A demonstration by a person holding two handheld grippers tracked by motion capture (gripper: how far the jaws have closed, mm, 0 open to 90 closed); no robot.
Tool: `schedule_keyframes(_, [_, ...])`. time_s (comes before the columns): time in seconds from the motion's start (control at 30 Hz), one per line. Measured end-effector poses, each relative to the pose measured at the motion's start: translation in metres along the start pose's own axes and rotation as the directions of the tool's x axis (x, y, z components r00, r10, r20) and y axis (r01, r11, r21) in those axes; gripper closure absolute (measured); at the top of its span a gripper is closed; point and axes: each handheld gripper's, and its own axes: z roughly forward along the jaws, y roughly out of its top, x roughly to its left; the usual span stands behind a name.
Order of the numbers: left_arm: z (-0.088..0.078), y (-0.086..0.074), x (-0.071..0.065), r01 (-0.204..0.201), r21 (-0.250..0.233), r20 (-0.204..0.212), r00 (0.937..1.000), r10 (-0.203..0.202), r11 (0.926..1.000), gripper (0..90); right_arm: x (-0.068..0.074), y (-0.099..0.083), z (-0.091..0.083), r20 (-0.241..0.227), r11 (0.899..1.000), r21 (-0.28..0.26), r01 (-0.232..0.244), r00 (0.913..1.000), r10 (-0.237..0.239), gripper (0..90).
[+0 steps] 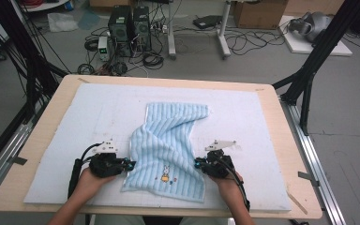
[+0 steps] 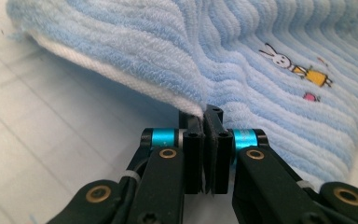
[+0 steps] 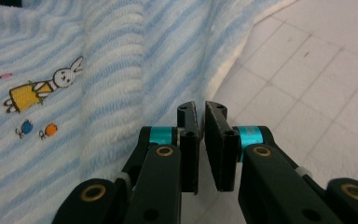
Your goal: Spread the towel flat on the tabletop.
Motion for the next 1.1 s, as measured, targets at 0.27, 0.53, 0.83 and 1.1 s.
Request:
schedule_keyframes(0.27, [-0.016,-0.013,-0.008,-0.008,0.013,0.032,0.9995,0.008,0.9999,86.6,0.002,-0.004,-0.011,0.013,0.999,-0.033,-0.021,0.9997,0.022,68.2])
schedule_keyframes(0.53, [-0.022,-0.021,-0.012,-0.003,0.01,0.063,0.998,0.003,0.9999,86.6,0.006,0.019,0.013,0.089,0.996,-0.093,0.004,0.996,0.004,42.7])
schedule_keyframes(0.83, [-0.024,-0.023,-0.012,0.002,0.002,0.068,0.9977,-0.002,1.0,86.6,0.01,0.028,0.032,0.092,0.998,-0.008,0.059,0.994,-0.058,84.9])
schedule_keyframes(1.1, [-0.023,-0.023,-0.021,-0.021,0.014,0.134,0.9908,0.019,0.9997,86.9,0.003,0.006,0.003,0.05,0.998,0.035,0.048,0.9975,-0.05,85.2])
